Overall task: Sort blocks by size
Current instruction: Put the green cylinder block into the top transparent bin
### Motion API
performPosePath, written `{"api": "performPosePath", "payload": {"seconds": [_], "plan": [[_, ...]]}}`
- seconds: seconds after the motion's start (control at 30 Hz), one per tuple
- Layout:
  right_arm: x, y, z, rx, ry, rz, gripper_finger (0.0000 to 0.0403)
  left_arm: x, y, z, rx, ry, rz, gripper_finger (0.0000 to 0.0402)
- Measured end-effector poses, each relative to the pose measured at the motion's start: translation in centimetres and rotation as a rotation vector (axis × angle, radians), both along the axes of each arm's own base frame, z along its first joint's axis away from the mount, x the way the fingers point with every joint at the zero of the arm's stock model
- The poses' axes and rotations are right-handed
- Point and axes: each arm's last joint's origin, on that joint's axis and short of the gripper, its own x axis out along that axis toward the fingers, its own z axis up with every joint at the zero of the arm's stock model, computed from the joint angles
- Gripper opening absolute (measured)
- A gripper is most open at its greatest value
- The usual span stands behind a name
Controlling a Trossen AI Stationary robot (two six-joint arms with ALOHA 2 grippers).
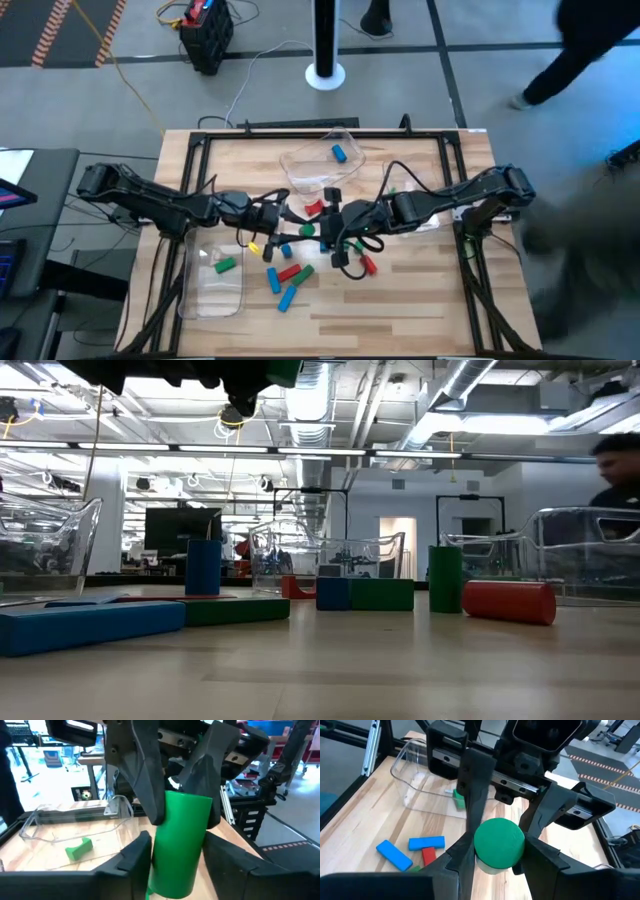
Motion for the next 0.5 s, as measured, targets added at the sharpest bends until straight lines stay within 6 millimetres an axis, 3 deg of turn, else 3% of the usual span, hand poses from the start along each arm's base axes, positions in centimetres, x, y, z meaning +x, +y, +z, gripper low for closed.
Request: {"api": "performPosePath", "payload": {"seconds": [0.13,0.5], "plan": [[0.00,0.01,-0.05,0.007,0.001,0.001,0.0163,0.06,0.16,-0.07,0.002,0.003,-0.025,0.0129],[-0.11,-0.11,-0.25,-0.026,0.018,-0.044,0.0182,0.42,0.16,0.53,0.047,0.068,-0.022,0.0130]]}}
